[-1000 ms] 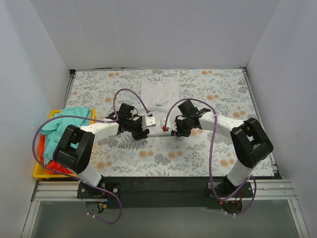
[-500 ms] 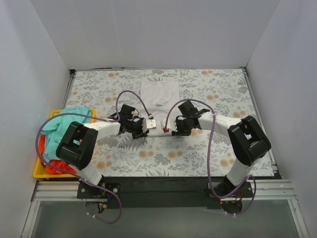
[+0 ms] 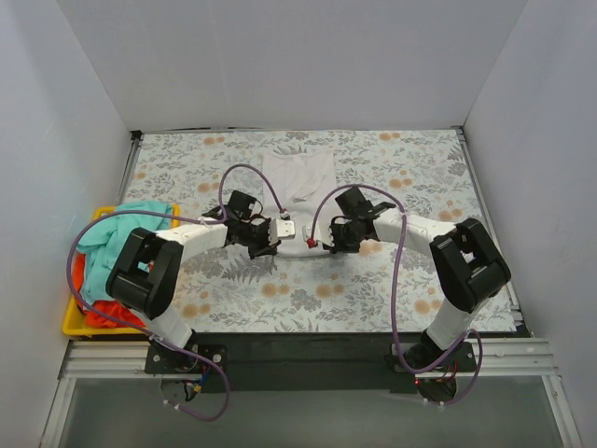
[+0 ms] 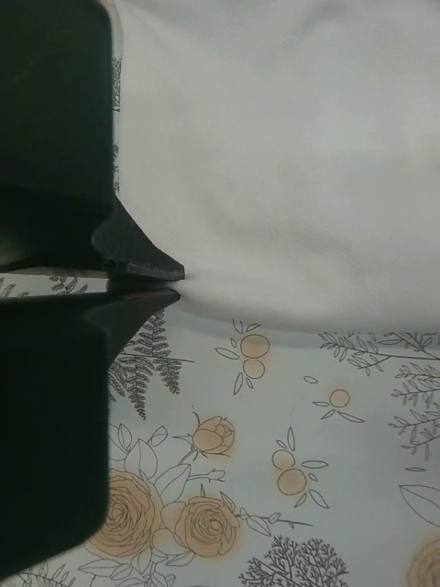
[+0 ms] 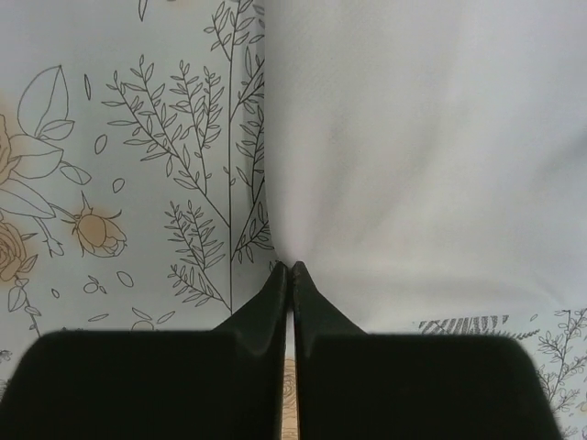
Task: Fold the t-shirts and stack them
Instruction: Fold the tshirt
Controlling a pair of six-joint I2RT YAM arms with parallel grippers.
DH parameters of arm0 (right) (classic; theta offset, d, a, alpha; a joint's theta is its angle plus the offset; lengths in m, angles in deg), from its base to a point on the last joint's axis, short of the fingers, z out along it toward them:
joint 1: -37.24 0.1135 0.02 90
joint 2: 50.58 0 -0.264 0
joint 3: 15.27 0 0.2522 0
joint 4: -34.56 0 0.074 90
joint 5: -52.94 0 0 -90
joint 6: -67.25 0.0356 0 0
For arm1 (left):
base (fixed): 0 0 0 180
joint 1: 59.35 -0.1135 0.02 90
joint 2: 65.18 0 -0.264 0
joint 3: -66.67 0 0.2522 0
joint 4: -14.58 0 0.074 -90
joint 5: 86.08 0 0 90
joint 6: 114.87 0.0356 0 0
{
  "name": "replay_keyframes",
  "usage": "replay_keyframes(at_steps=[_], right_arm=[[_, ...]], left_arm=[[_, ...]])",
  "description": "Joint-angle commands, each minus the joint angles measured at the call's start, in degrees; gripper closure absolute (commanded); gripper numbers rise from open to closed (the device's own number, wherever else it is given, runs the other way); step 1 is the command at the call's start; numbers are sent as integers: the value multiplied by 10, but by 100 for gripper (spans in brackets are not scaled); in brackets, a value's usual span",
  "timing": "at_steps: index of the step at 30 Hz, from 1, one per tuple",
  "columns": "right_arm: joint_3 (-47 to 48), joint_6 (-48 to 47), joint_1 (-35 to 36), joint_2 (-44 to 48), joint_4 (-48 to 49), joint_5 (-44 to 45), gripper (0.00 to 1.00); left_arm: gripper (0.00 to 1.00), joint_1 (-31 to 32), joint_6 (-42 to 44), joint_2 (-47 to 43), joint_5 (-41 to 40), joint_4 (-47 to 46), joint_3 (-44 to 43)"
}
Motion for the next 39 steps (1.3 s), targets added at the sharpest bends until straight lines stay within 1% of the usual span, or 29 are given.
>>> replay_keyframes(at_steps=[1,5,7,9,11,13,15,17,19,20,21,23,25,26,28,29,31,34,37,39], right_arm=[[76,26,-9,24,-71,-17,99],[146,35,-22,44,-121,-32,99],[171,33,-22,58,-153,-32,99],[176,32,-21,70,-171,-39,99],[175,38,-14,92,-193,-40,99],[164,40,-4,121,-216,-39,99],[133,37,19,150,-231,-38,99],[97,42,53,201,-249,-31,99],[81,42,77,248,-263,-15,99],[78,49,92,259,-266,-10,99],[89,56,93,267,-271,-11,99],[110,66,91,265,-284,-9,99],[149,52,82,243,-289,-5,99],[163,45,63,233,-289,-10,99],[196,33,44,194,-293,-32,99],[204,25,30,181,-295,-41,99],[212,0,18,150,-295,-47,99],[220,-22,-11,110,-294,-57,99],[235,-31,-45,65,-295,-68,99],[246,-39,-66,44,-295,-69,99]], left_arm=[[100,-11,-21,-37,35,63,-50],[100,-19,-16,-59,41,123,-114],[100,-19,-12,-76,39,142,-124],[100,-19,-4,-88,43,159,-137],[100,-19,2,-108,50,188,-141],[100,-17,27,-129,56,219,-148],[100,-15,31,-146,70,263,-150],[100,-11,31,-176,84,311,-151],[100,-5,33,-211,101,352,-147],[100,-5,35,-223,105,365,-147],[100,-4,33,-243,110,375,-149],[100,-4,6,-247,114,397,-171],[100,-5,-8,-232,110,406,-199],[100,-6,-16,-225,99,403,-224],[100,-10,-24,-197,89,385,-240],[100,-11,-27,-185,80,364,-257],[100,-19,-20,-142,81,357,-271],[100,-31,-16,-90,82,317,-284],[100,-41,-22,-39,84,254,-298],[100,-46,-12,6,90,253,-314]])
